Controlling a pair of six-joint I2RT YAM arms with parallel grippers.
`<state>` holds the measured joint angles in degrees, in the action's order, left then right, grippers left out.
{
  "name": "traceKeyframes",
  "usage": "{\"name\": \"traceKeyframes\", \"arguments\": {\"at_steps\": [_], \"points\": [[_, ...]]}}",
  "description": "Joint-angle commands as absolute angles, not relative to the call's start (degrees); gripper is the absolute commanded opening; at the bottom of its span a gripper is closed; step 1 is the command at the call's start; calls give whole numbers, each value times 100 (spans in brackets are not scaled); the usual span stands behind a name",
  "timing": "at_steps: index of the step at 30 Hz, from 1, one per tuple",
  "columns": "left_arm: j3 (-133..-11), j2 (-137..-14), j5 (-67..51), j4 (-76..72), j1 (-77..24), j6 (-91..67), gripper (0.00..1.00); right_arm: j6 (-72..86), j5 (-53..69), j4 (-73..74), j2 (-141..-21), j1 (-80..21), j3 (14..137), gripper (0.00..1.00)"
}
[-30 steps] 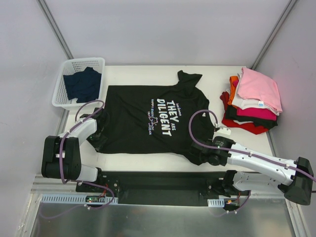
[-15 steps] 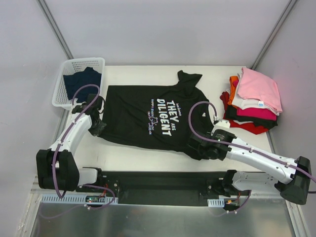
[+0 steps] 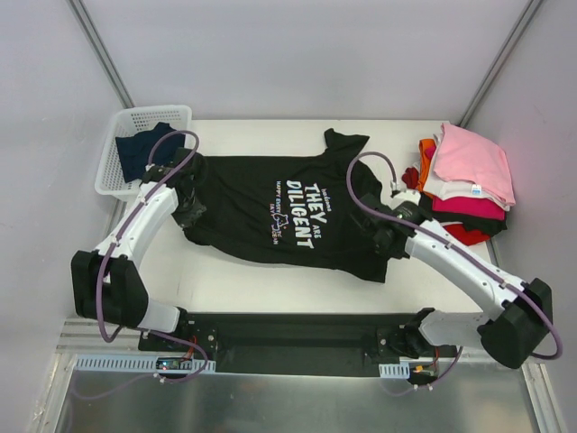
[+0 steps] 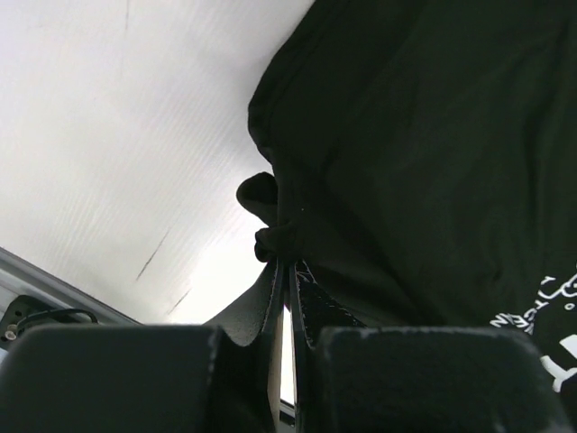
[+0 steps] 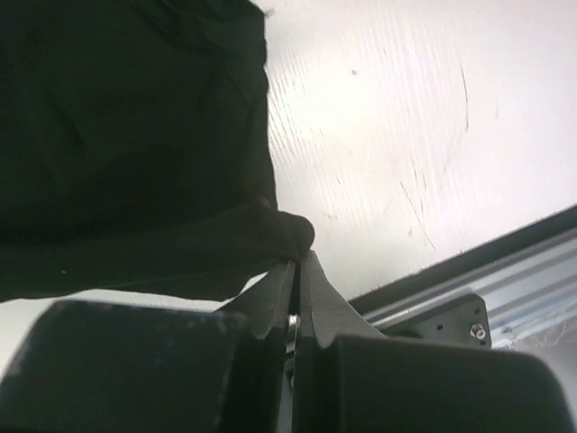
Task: Fold and stack the t-shirts
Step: Grap the side of the flattened tshirt closest away from the robot with both arms
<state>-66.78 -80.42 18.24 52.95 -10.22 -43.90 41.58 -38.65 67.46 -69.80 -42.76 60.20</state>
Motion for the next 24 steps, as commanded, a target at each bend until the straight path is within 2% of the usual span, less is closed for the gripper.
{"name": "traceKeyframes", "arguments": {"at_steps": [1,13,24], "points": [[-7276,-8410,2004,5555,-1125,-4316,0,2919,-3516,6056,-7294,-3728,6556,1],[-8322,-9676,2566,5774,-1178,-4254,0,1794,-2804,5309,-8349,-2445,7321,1],[-8877,-10511,2769,5933,-1028,-4298,0,1082,-2119,4878,-9166,-1741,7901,1]]}}
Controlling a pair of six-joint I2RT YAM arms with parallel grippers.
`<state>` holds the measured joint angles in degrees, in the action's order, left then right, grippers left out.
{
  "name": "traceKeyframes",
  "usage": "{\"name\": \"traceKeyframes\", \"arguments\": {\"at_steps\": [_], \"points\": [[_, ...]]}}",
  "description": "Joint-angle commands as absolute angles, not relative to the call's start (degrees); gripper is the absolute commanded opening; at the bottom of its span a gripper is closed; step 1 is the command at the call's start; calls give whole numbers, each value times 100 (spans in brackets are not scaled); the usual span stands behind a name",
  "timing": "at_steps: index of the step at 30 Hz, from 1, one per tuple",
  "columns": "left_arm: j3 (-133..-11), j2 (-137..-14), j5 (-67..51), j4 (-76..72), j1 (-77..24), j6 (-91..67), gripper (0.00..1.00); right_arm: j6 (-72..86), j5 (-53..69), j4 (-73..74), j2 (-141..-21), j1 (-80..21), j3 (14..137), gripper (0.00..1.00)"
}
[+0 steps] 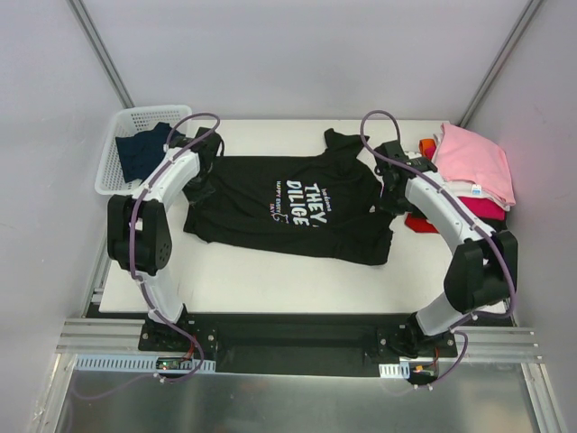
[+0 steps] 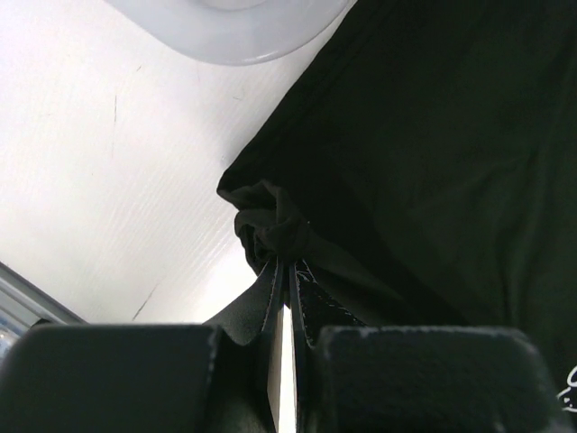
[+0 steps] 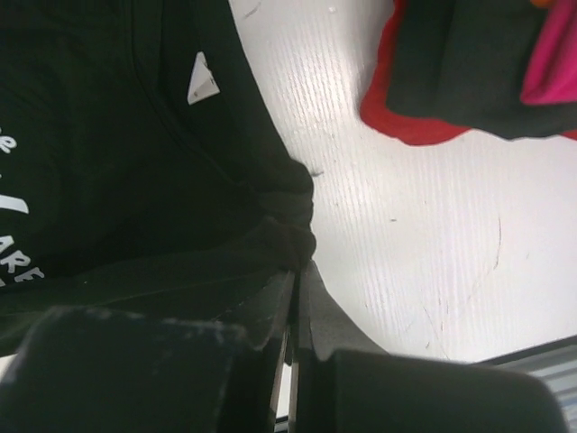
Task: Fold and stack the t-shirts
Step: Grap the side of the flattened tshirt closest away from the robot with both arms, then fold the flattened tshirt in 1/3 of the way
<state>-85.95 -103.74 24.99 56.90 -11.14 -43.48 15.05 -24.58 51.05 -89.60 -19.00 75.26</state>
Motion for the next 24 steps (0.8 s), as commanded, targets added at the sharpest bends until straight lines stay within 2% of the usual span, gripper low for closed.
{"name": "traceKeyframes", "arguments": {"at_steps": [1,19,21,22,24], "points": [[-8938,-10555,2777,5941,-1028,-4298,0,1046,-2057,4834,-9237,-1671,7945,1],[-9193,-11091,2874,6117,-967,-4447,0,730,-1082,4465,-10494,-1415,8648,1],[-9272,-11127,2804,6135,-958,-4447,0,712,-932,4474,-10573,-1371,8692,19],[-9307,-11144,2778,6143,-967,-4447,0,686,-879,4465,-10582,-1362,8718,34],[-9395,-11118,2707,6135,-967,-4456,10,677,-826,4456,-10547,-1336,8736,49]]}}
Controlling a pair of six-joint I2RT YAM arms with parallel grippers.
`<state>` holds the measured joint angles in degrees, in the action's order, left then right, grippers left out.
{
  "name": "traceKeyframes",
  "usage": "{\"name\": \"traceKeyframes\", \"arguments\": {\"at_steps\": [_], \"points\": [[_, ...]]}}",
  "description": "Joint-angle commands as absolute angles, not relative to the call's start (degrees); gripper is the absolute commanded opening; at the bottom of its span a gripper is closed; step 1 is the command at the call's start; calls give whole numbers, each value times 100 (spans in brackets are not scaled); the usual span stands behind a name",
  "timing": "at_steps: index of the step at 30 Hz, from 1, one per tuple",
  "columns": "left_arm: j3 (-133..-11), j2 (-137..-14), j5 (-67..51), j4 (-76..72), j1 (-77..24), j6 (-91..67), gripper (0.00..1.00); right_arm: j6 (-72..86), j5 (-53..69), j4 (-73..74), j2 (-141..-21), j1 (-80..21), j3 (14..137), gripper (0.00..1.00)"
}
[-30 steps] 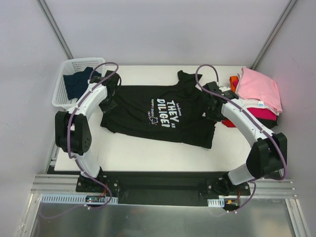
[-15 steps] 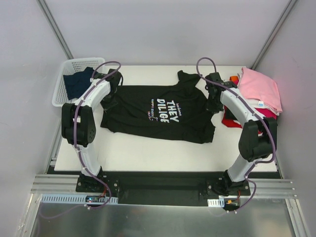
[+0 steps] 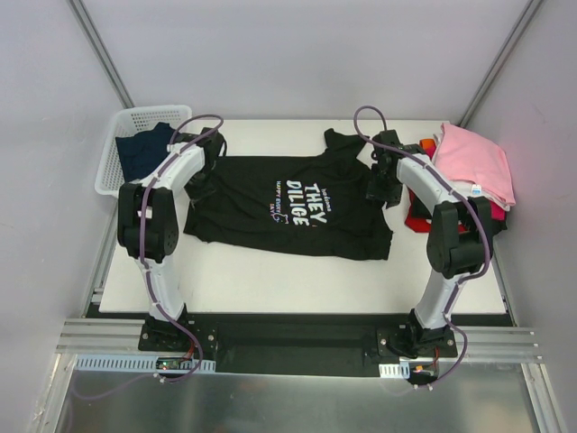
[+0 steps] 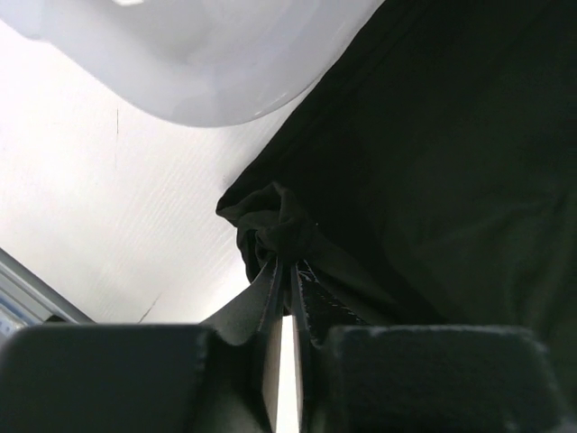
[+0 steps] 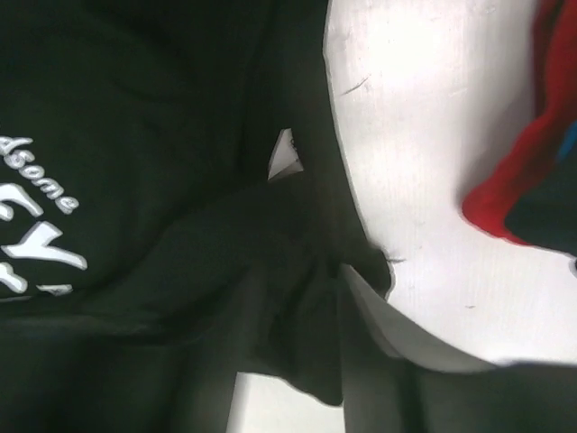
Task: Fold and stack the t-shirts
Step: Fold the flattened tshirt in 1/3 of the way
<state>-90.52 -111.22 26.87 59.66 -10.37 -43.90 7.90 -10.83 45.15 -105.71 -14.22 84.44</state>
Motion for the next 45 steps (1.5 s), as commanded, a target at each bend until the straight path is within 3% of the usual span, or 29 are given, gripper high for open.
{"name": "traceKeyframes", "arguments": {"at_steps": [1,2,3,4,6,7,14,18,21,25,30,33,45], "points": [[-9430,-11049,2646,6143,-975,-4447,17,677,-809,4447,-10512,-1327,8728,63],[-9465,-10996,2646,6126,-993,-4447,50,677,-774,4465,-10442,-1318,8745,69],[-9579,-10952,2646,6135,-1028,-4421,65,685,-756,4491,-10398,-1301,8745,75],[-9658,-10890,2611,6126,-1072,-4369,75,686,-730,4509,-10371,-1292,8754,99],[-9975,-10881,2575,6161,-1116,-4175,94,668,-642,4596,-10266,-1266,8780,96],[-10063,-10872,2558,6187,-1134,-4140,99,668,-642,4623,-10231,-1266,8772,96],[-9960,-10565,2155,6284,-1344,-4174,99,703,-519,4527,-9642,-1274,8122,99],[-9291,-10433,2083,6127,-1633,-4385,99,782,-431,4263,-9378,-1274,7437,89],[-8834,-10371,2066,5960,-1880,-4587,91,791,-378,4096,-9369,-1274,7190,88],[-8508,-10389,1881,5669,-2065,-4684,88,703,-325,3982,-9675,-1274,7277,84],[-8455,-10625,1811,5555,-2197,-4693,88,712,-238,3902,-10098,-1274,7664,68],[-8455,-10757,1767,5520,-2232,-4702,88,765,-150,3902,-10379,-1318,7901,63],[-8868,-11074,1775,5520,-2250,-4535,88,1169,-193,3902,-10705,-1801,8077,59]]}}
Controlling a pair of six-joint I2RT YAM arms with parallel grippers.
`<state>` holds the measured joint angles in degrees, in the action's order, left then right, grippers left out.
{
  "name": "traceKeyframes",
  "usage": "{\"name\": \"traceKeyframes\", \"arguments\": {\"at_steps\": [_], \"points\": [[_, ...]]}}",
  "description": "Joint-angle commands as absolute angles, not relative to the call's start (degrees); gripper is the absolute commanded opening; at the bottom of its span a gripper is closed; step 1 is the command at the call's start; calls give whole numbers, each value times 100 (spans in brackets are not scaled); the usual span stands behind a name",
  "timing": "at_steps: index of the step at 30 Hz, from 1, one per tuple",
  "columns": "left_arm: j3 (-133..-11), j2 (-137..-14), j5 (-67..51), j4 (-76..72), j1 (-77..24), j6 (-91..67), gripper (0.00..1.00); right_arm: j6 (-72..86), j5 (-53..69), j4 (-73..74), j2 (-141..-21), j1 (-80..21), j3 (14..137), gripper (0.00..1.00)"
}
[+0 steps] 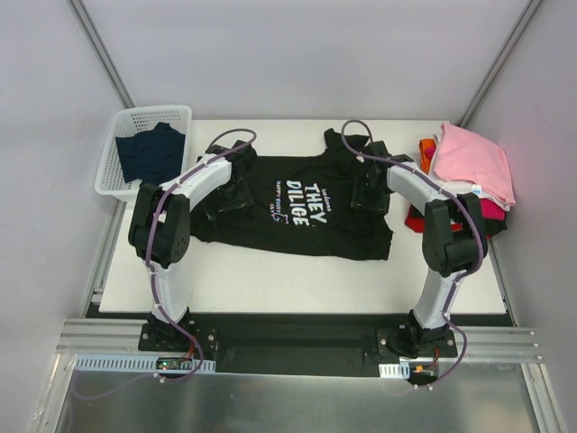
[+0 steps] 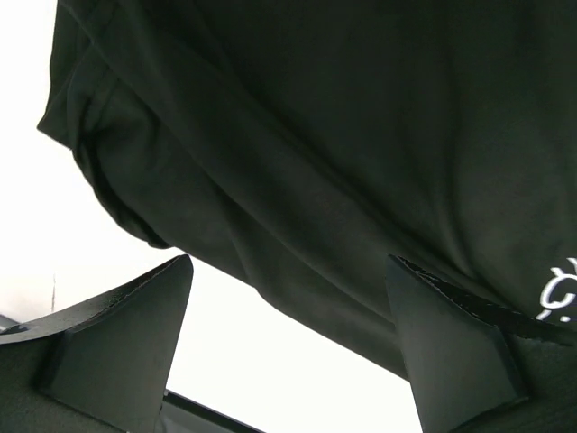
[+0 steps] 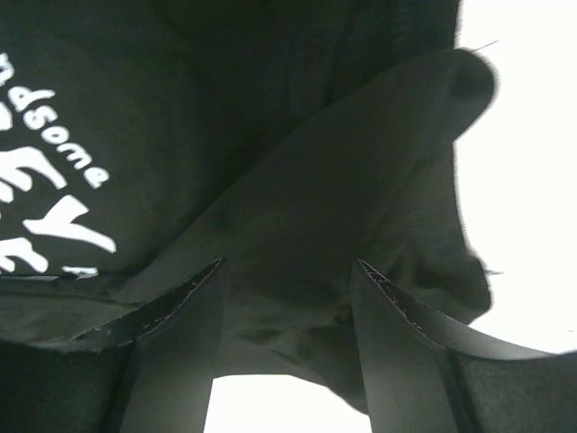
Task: Fold and stack the t-shirts
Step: Fold the flattened tshirt in 1/3 of the way
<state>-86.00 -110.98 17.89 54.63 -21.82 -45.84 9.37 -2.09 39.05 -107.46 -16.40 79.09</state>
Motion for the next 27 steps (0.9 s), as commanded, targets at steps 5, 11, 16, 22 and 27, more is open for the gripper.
{"name": "traceKeyframes", "arguments": {"at_steps": [5,11,16,22,27], "points": [[-8763,-11039,1802,5519,-2250,-4518,89,1274,-237,3850,-10635,-1942,7858,58],[-8587,-11004,1854,5511,-2250,-4509,89,1274,-299,3823,-10574,-1951,7691,58],[-8587,-11030,1846,5502,-2250,-4509,89,1309,-413,3893,-10363,-1951,7515,58],[-8640,-11039,1819,5511,-2250,-4526,89,1450,-457,3920,-10029,-1951,7208,58],[-8578,-11013,1837,5511,-2250,-4526,89,1468,-510,3903,-9993,-1969,7172,56]]}}
